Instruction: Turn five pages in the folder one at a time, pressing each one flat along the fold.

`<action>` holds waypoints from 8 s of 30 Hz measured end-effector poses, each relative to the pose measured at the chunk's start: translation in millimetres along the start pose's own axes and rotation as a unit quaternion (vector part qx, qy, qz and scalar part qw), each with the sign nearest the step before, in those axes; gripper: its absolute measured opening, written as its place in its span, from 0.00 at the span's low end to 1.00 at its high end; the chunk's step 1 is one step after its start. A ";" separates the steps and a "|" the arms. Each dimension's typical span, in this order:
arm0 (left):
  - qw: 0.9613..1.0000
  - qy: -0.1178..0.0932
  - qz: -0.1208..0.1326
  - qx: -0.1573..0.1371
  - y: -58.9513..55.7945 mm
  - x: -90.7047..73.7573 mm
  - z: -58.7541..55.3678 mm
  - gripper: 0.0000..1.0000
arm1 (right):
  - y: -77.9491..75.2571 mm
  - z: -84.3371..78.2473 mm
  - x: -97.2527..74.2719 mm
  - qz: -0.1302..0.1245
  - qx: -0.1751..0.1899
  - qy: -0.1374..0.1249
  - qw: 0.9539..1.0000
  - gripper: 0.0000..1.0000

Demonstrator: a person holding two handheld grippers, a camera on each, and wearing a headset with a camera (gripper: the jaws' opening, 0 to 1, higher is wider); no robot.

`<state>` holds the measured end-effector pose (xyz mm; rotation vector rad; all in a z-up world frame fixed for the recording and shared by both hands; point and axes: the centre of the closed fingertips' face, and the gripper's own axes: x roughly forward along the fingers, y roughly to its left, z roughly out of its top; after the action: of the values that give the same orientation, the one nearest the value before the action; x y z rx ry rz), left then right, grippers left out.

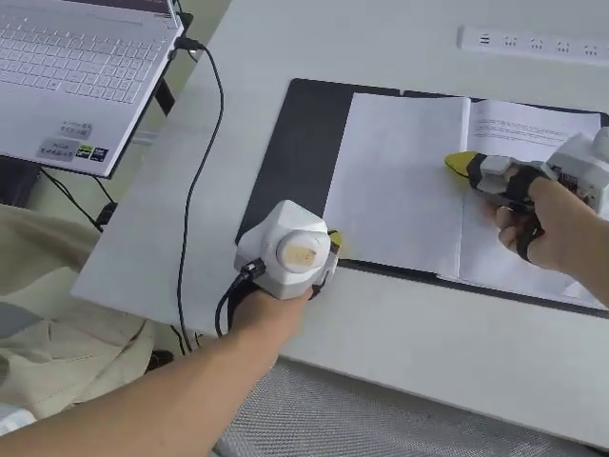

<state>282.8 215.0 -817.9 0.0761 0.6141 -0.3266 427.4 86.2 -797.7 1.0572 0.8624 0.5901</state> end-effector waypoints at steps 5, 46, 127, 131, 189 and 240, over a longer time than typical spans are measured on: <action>1.000 0.002 -0.001 0.002 0.2 0.6 -0.2 0.00 | -8.2 15.4 4.7 -0.008 0.015 -0.023 1.000 0.00; 1.000 -0.004 0.000 -0.002 -1.0 -0.1 -0.3 0.00 | -10.1 89.8 57.8 -0.029 0.054 -0.092 0.994 0.00; 1.000 0.005 -0.003 -0.004 -2.0 -3.4 0.9 0.00 | 40.1 -167.8 -124.7 0.037 0.015 0.134 0.990 0.00; 1.000 0.009 -0.006 -0.006 -2.3 -4.7 0.8 0.00 | 55.7 -152.3 -138.6 0.051 -0.005 0.099 0.994 0.00; 0.990 0.075 -0.114 -0.031 -44.4 -202.9 61.4 0.73 | 111.1 -118.0 -317.9 -0.138 -0.352 -0.011 0.926 0.70; 0.978 0.024 -0.180 0.106 -239.5 56.5 75.3 0.55 | 41.5 -107.2 -317.6 -0.121 -0.220 -0.078 0.965 0.50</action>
<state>290.5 -39.8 -782.7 0.1787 0.6389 -0.7434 163.1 -89.8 -682.6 0.5752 0.6685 0.4551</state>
